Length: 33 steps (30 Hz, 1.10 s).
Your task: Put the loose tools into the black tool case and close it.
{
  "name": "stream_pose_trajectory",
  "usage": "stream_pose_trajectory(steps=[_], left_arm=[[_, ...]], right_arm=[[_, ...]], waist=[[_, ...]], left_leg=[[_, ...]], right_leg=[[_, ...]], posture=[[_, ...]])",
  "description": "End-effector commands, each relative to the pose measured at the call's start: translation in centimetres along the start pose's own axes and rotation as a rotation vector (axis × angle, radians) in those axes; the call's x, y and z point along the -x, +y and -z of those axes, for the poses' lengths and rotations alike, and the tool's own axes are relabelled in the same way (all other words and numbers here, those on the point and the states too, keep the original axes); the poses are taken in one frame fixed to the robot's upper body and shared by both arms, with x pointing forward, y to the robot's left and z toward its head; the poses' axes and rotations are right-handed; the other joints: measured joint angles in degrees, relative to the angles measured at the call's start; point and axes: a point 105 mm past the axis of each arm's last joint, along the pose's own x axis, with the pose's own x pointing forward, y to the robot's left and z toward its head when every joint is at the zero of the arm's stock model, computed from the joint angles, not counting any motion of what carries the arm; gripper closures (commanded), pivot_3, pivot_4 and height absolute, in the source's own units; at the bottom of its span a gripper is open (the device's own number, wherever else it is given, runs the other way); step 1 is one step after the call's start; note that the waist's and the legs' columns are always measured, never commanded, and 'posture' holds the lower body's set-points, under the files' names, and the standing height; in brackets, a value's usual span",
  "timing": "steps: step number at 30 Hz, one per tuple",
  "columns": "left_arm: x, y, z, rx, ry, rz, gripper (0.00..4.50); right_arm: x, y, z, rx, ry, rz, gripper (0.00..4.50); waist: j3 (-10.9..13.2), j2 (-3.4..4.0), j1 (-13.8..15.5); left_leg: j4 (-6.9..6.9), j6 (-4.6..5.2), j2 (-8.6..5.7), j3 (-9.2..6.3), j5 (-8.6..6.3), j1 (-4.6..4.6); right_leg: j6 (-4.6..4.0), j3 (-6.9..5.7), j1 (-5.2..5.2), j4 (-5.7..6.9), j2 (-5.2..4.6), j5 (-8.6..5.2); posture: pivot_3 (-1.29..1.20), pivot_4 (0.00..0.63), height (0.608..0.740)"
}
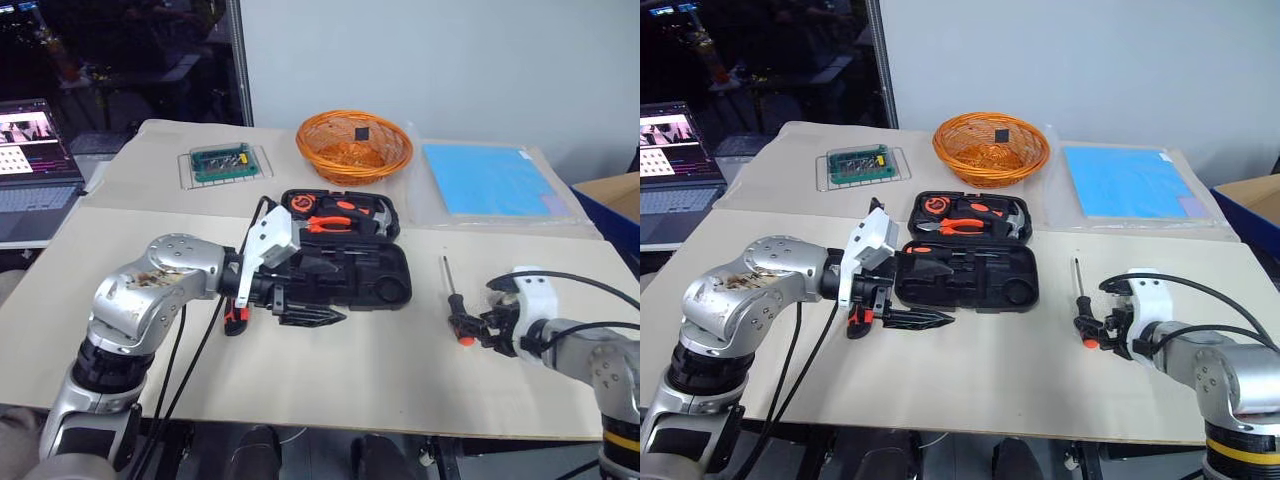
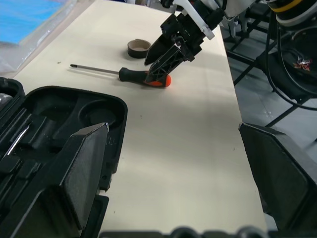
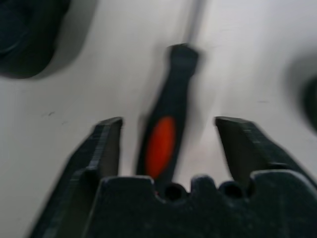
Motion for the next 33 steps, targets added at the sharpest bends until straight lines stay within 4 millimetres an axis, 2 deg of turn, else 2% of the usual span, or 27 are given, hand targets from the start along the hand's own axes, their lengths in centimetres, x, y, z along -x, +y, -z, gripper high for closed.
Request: stream_pose_trajectory(steps=[1,3,4,7,9,12,13,15,16,20,24,27,33], left_arm=[[0.2,0.0,-0.7,-0.034,-0.032,-0.007,0.00],[0.2,0.1,-0.9,-0.033,-0.047,-0.021,0.00],[0.3,0.4,-0.9,-0.030,-0.058,-0.041,0.00],[1.0,1.1,-0.4,-0.036,-0.088,-0.124,0.00],[1.8,1.4,-0.5,-0.026,-0.199,-0.189,0.00],[3.4,1.2,1.8,0.062,-0.163,-0.242,0.00],[4.2,1.2,2.4,0.102,-0.172,-0.275,0.00],[5.5,0.8,3.3,0.116,-0.184,-0.311,0.00],[6.0,0.6,3.8,0.116,-0.175,-0.330,0.00],[7.0,-0.2,4.8,0.125,-0.149,-0.345,0.00],[7.3,-0.5,4.8,0.118,-0.139,-0.354,0.00],[7.5,-0.7,4.6,0.113,-0.140,-0.361,0.00],[7.6,-0.8,4.8,0.112,-0.135,-0.374,0.00]], right_arm=[[0.4,-0.8,-1.2,0.097,-0.036,0.054,2.66],[1.0,-1.1,-2.0,0.138,-0.070,0.068,3.37],[1.6,-0.9,-2.8,0.179,-0.101,0.060,3.51],[3.1,0.1,-5.5,0.307,-0.202,0.029,3.51],[3.5,1.3,-7.9,0.413,-0.273,-0.014,3.51],[2.8,3.4,-10.7,0.669,-0.343,-0.084,3.51],[1.8,4.4,-11.3,0.773,-0.364,-0.149,3.51],[0.1,5.5,-11.7,0.976,-0.350,-0.237,3.51],[-1.0,5.5,-12.0,1.044,-0.326,-0.243,3.51],[-4.2,5.4,-13.0,1.162,-0.255,-0.293,3.51],[-6.5,5.1,-13.1,1.276,-0.177,-0.305,3.51],[-7.5,5.0,-12.7,1.347,-0.117,-0.329,3.51],[-8.3,5.6,-12.5,1.359,-0.095,-0.383,3.51]], waist=[[0.00,0.00,0.01],[0.00,0.00,0.11],[0.01,0.01,0.16],[0.03,0.05,0.20],[0.05,0.08,-0.28],[0.07,0.10,-1.41],[0.08,0.12,-1.83],[0.11,0.09,-2.24],[0.13,0.06,-2.09],[0.18,0.06,-1.81],[0.21,0.09,-0.84],[0.21,0.10,-0.89],[0.20,0.11,-0.98]], left_leg=[[0.00,0.00,0.00,0.00,0.00,0.00],[0.00,0.00,-0.04,-0.02,0.00,-0.01],[0.00,0.00,-0.06,-0.02,0.00,-0.02],[0.00,0.00,-0.12,-0.03,0.00,-0.03],[-0.02,0.01,-0.12,-0.06,-0.01,-0.03],[-0.03,0.02,-0.11,-0.10,-0.01,-0.02],[-0.05,0.01,-0.11,-0.11,-0.01,0.03],[-0.10,0.01,-0.11,-0.18,-0.01,0.05],[-0.11,0.01,-0.13,-0.22,-0.01,0.04],[-0.10,0.01,-0.21,-0.17,-0.01,-0.04],[-0.10,0.00,-0.24,-0.15,-0.01,-0.29],[-0.18,0.00,-0.21,-0.12,-0.01,-0.30],[-0.19,-0.01,-0.19,-0.10,-0.01,-0.21]], right_leg=[[-0.01,0.00,0.00,0.00,0.00,0.00],[-0.01,0.00,0.00,0.00,-0.02,-0.02],[-0.01,0.00,0.00,0.00,-0.04,-0.02],[0.03,0.02,0.00,-0.01,-0.10,-0.05],[0.04,0.03,-0.02,-0.01,-0.08,-0.05],[0.04,0.04,-0.06,0.00,-0.04,-0.05],[0.04,0.08,-0.08,0.00,-0.03,-0.05],[0.09,0.08,-0.11,-0.01,0.01,-0.16],[0.13,0.05,-0.10,0.00,0.00,-0.29],[-0.18,0.05,-0.15,-0.01,-0.10,-0.18],[0.05,0.04,-0.44,0.02,-0.12,-0.05],[0.03,0.04,-0.49,0.05,-0.10,-0.06],[0.01,0.04,-0.42,0.08,-0.09,-0.06]], posture=[[0.00,0.150,0.740],[0.00,0.150,0.740],[0.00,0.150,0.740],[0.00,0.150,0.740],[0.00,0.150,0.740],[0.00,0.150,0.740],[0.00,0.150,0.740],[0.00,0.150,0.740],[0.00,0.150,0.740],[0.00,0.150,0.740],[0.00,0.150,0.740],[0.00,0.150,0.740],[0.00,0.150,0.740]])
